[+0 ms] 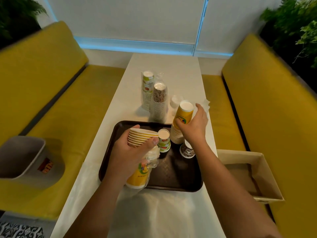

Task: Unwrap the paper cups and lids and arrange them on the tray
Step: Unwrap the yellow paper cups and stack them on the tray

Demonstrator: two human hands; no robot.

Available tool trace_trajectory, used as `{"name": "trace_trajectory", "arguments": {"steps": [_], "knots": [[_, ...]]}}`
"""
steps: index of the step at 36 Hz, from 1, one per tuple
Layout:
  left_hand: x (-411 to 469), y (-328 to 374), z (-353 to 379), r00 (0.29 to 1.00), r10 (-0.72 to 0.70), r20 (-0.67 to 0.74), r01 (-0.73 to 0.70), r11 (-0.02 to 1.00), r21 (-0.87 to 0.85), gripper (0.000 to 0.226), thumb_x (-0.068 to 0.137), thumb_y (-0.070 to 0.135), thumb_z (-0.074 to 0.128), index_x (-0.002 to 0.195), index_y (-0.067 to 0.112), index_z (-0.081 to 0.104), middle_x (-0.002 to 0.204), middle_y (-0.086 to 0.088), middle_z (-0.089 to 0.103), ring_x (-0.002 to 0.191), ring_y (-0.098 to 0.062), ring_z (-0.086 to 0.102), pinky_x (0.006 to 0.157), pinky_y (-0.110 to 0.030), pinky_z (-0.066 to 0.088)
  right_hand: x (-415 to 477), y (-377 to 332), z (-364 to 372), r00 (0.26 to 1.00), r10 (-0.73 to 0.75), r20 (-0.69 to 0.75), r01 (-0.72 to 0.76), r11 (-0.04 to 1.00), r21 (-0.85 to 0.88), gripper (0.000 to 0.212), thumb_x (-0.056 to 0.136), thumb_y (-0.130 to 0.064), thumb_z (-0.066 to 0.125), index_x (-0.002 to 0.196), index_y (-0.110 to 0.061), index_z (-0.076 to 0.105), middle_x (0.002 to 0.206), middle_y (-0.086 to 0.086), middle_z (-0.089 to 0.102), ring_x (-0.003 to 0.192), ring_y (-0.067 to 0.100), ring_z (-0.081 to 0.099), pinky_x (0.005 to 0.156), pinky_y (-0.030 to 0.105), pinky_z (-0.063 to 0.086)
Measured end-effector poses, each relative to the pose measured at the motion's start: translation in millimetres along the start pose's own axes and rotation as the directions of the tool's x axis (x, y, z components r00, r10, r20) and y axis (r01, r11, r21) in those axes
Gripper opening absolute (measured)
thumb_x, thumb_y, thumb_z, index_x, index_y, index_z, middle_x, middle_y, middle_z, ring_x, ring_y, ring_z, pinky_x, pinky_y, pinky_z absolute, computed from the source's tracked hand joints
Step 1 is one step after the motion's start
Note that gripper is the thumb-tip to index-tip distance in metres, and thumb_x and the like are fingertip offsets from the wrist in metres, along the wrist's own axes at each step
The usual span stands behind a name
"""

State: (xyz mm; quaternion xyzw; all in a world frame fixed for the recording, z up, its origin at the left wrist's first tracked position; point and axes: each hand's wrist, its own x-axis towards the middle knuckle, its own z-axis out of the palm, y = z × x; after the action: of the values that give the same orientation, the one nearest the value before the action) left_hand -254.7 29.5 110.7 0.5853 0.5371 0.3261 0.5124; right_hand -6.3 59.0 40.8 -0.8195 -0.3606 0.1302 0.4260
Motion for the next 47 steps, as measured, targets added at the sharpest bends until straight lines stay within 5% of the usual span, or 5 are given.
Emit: {"name": "trace_trajectory", "arguments": {"steps": [4,11,33,40,47], "knots": [[0,3,5,0.998,-0.023,0.051,0.020,0.999,0.050,0.083,0.052,0.070,0.077,0.128,0.044,0.056,0.106,0.019,0.067,0.096,-0.006,0.067,0.070,-0.017,0.052,-43,-34,-29,0.948,-0.292,-0.127,0.313,0.930,0.195,0.048,0.092,-0.032,0.073,0.135,-0.017,0.057,0.143,0.002,0.053,0.135,0.018,0.046,0.108,0.019,0.037],[4,-2,6,0.987,-0.010,0.159,-0.014,0.989,0.150,0.042,0.071,0.046,0.089,0.106,0.042,0.065,0.094,0.025,0.071,0.086,0.003,0.069,0.075,-0.026,0.057,-82,-57,-52,0.632,-0.552,0.543,0.440,0.833,0.335,0.022,0.103,-0.034,0.066,0.113,-0.019,0.079,0.129,-0.013,0.063,0.126,0.015,0.058,0.102,0.041,0.053],[-4,-3,6,0.981,0.065,0.183,-0.098,0.979,0.179,0.078,0.057,0.071,0.079,0.127,0.043,0.056,0.109,0.021,0.067,0.096,-0.004,0.068,0.071,-0.013,0.050,-65,-50,-67,0.807,-0.471,0.357,0.249,0.819,0.517,0.029,0.110,-0.025,0.050,0.086,-0.031,0.065,0.152,-0.006,0.055,0.131,0.009,0.055,0.096,0.024,0.050],[-4,-1,3,0.995,0.033,0.092,-0.040,0.996,0.076,0.054,0.058,0.066,0.078,0.105,0.048,0.058,0.095,0.028,0.069,0.087,0.008,0.067,0.063,-0.010,0.047,-54,-27,-82,0.819,-0.331,0.470,-0.045,0.778,0.627,0.017,0.097,-0.027,0.069,0.096,-0.017,0.056,0.136,-0.007,0.067,0.118,0.016,0.068,0.089,0.044,0.055],[1,-6,1,1.000,0.029,0.003,-0.029,0.999,-0.020,0.076,0.060,0.064,0.082,0.130,0.042,0.061,0.111,0.016,0.070,0.100,-0.009,0.070,0.078,-0.026,0.058,-59,-22,-88,0.660,-0.338,0.671,-0.047,0.872,0.487,0.095,0.084,-0.009,0.086,0.150,-0.048,0.029,0.144,-0.002,0.056,0.127,0.023,0.064,0.099,0.043,0.059]]}}
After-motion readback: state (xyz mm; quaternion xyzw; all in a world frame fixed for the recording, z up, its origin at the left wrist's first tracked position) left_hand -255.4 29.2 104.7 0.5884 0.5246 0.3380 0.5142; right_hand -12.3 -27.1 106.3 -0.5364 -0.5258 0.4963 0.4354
